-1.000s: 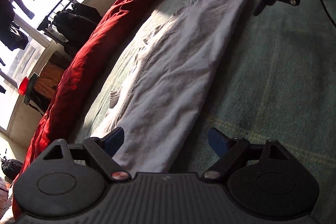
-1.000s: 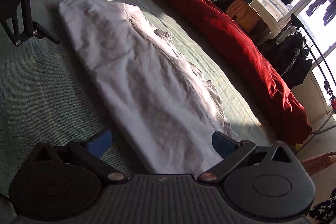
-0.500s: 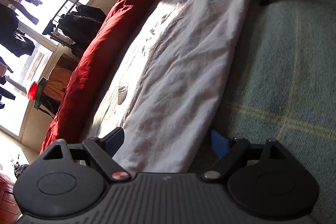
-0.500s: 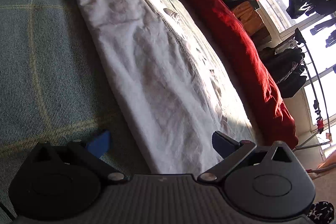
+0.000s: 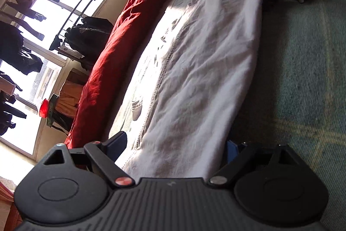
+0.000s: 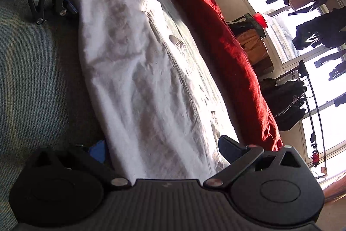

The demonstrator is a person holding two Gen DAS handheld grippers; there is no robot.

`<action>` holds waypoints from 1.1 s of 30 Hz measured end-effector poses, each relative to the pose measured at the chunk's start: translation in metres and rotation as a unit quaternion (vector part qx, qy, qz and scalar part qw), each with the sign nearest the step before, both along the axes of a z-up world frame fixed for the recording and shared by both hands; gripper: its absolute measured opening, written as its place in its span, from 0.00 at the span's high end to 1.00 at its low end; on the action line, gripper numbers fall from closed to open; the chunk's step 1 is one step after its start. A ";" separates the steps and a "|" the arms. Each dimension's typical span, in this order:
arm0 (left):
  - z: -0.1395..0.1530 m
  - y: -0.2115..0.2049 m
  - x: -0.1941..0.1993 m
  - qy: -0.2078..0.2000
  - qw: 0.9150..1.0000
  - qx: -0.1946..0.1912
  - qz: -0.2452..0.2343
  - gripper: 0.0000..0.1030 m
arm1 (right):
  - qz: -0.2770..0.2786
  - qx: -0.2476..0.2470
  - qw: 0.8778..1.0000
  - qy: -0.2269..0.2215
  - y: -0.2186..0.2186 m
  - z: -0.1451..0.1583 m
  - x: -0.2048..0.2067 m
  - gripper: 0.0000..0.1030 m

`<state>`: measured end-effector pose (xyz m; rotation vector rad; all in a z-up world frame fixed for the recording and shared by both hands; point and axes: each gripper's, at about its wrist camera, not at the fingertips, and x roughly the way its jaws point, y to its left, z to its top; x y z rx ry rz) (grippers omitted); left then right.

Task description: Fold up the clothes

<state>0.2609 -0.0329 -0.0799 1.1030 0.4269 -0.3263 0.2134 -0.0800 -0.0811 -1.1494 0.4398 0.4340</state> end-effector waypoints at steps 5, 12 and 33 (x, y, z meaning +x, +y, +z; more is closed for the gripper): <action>0.001 0.024 0.008 0.002 0.999 -0.009 0.044 0.13 | -0.055 0.000 0.998 0.008 -0.042 -0.001 0.008 0.00; 0.001 -0.021 0.016 -0.010 1.000 -0.005 -0.003 0.14 | -0.028 0.006 0.999 -0.016 -0.013 -0.003 0.010 0.00; 0.002 -0.013 0.036 -0.001 0.999 -0.034 0.020 0.17 | -0.035 -0.003 0.998 -0.049 -0.014 -0.010 0.034 0.01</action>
